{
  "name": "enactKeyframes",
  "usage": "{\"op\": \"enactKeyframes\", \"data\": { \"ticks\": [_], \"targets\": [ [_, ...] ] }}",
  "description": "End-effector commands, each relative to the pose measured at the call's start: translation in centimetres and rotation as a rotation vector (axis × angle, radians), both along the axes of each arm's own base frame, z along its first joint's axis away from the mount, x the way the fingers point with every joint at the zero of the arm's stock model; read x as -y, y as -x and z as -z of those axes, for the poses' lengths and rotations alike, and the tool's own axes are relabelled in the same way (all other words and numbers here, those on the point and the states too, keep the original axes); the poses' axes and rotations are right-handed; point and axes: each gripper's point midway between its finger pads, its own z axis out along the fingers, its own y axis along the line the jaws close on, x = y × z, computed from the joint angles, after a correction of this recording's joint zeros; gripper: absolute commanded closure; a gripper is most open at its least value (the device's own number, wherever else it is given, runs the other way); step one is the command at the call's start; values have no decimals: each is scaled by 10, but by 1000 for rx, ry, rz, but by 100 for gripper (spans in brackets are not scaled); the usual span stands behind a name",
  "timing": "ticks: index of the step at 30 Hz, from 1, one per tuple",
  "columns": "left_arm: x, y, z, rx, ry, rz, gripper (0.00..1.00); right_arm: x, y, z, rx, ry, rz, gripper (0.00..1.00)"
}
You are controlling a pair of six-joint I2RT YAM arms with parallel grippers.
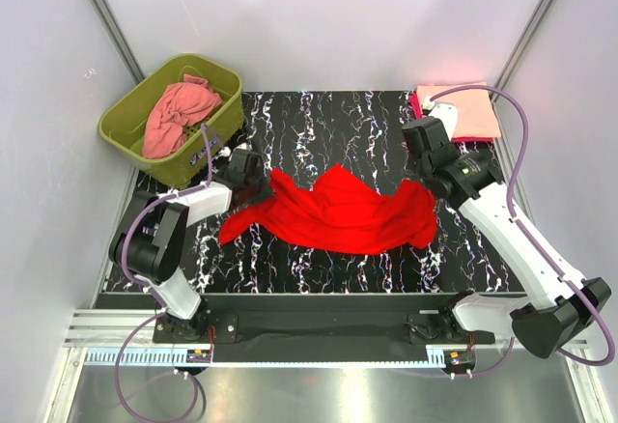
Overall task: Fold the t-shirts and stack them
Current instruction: Flatten the tshirt out
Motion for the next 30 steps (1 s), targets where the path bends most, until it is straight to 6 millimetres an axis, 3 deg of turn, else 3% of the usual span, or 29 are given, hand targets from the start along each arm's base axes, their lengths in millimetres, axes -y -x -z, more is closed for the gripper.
{"op": "enactKeyframes", "data": {
  "ticks": [1, 3, 5, 10, 14, 17, 23, 25, 27, 28, 29, 30],
  "targets": [
    [0, -24, -17, 79, -5, -20, 83, -4, -8, -3, 24, -16, -6, 100],
    [1, -27, -19, 86, -4, -20, 88, -4, -8, -4, 26, -16, -7, 100],
    [2, -29, -23, 87, -5, -19, 100, -5, -9, -2, 22, -12, -8, 100],
    [3, -29, -44, 98, 6, -11, 100, -3, -10, -7, 22, -5, 6, 100],
    [3, -32, -93, 172, 8, 9, 100, -2, -12, -22, 43, -20, 30, 100],
    [3, -27, -119, 199, 17, 23, 100, 0, -10, -30, 55, -36, 44, 100],
    [4, -11, -151, 237, 62, 44, 100, 0, -6, -48, 84, -73, 55, 100],
    [4, -6, -174, 279, 95, 45, 100, 1, -5, -55, 98, -84, 55, 100],
    [-1, -7, -199, 320, 121, 33, 100, 1, -13, -77, 140, -92, 65, 100],
    [-4, -12, -241, 403, 143, 23, 100, 0, -17, -87, 155, -84, 53, 100],
    [-13, -17, -262, 442, 143, 4, 100, -2, -23, -122, 225, -124, 46, 100],
    [-21, -17, -281, 460, 137, -16, 100, -4, -33, -121, 191, -110, 51, 100]
  ]
}}
